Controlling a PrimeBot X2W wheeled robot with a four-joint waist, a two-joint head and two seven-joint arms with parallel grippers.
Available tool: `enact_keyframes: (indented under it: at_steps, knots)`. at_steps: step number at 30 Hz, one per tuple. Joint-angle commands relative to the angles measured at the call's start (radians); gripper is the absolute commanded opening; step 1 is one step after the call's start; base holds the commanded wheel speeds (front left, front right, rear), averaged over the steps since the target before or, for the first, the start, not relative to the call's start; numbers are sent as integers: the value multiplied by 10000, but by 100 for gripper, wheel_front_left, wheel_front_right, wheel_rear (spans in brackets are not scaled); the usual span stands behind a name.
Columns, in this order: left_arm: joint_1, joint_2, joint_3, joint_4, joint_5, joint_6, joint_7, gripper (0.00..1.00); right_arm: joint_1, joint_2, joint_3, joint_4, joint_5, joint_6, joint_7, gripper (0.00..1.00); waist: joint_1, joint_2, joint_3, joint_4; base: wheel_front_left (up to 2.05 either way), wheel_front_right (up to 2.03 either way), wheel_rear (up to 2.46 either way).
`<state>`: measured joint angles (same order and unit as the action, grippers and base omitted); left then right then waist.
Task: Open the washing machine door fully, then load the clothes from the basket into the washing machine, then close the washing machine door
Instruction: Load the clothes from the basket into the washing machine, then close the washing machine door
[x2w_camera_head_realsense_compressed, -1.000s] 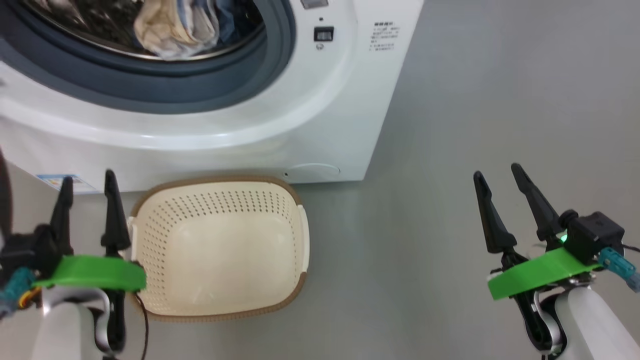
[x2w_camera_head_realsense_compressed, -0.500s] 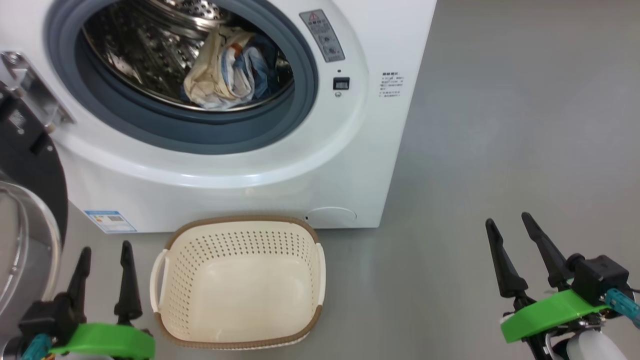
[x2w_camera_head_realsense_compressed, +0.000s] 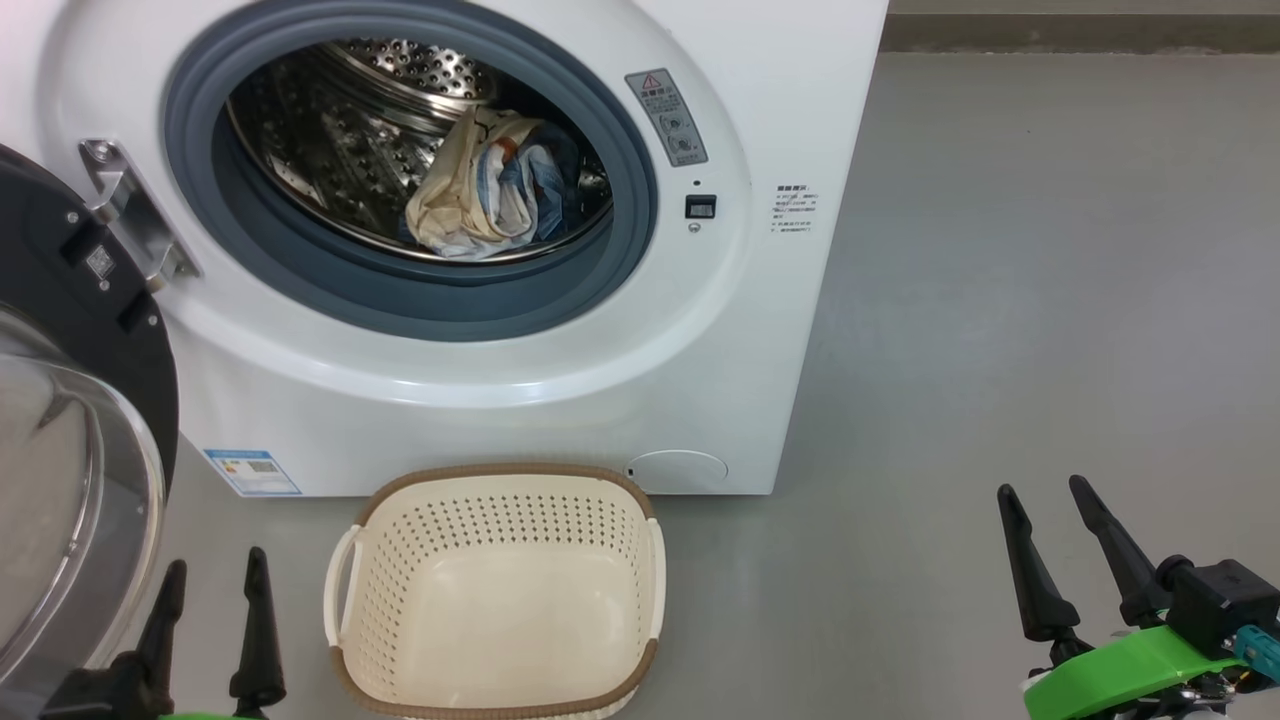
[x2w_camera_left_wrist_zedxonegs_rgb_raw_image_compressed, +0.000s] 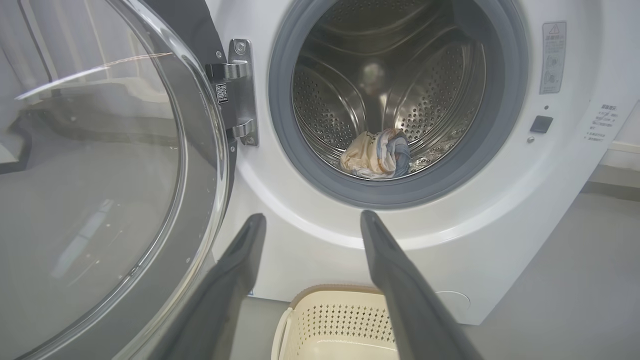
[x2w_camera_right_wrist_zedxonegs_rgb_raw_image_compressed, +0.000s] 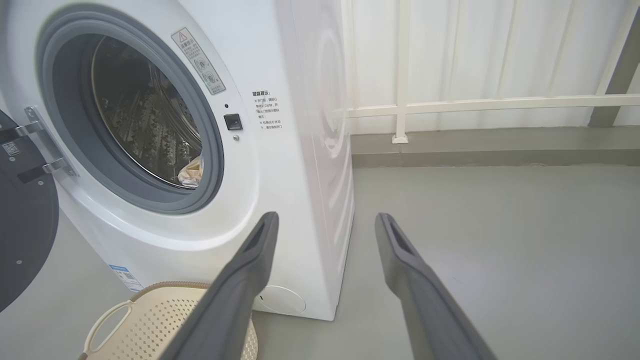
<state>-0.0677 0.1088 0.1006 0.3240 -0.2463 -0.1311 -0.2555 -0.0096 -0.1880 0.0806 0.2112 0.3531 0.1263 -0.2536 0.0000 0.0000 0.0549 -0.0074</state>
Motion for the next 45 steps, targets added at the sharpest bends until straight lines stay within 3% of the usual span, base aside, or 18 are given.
enact_keyframes:
  at_steps: [1,30,45]
  knots:
    - [-22,226,326,-323,-87,4,-63,100,-2,-128,80,-267,65,44,-82,100,0,0,-18,-9,0,0,0]
    - [-55,325,215,-344,-304,4,-63,100,-73,-104,34,-295,43,44,-82,100,0,0,43,-70,-3,3,0]
    - [-55,418,132,-485,-366,4,-63,100,-100,-115,1,-346,25,44,-82,100,0,0,166,-90,-113,113,0]
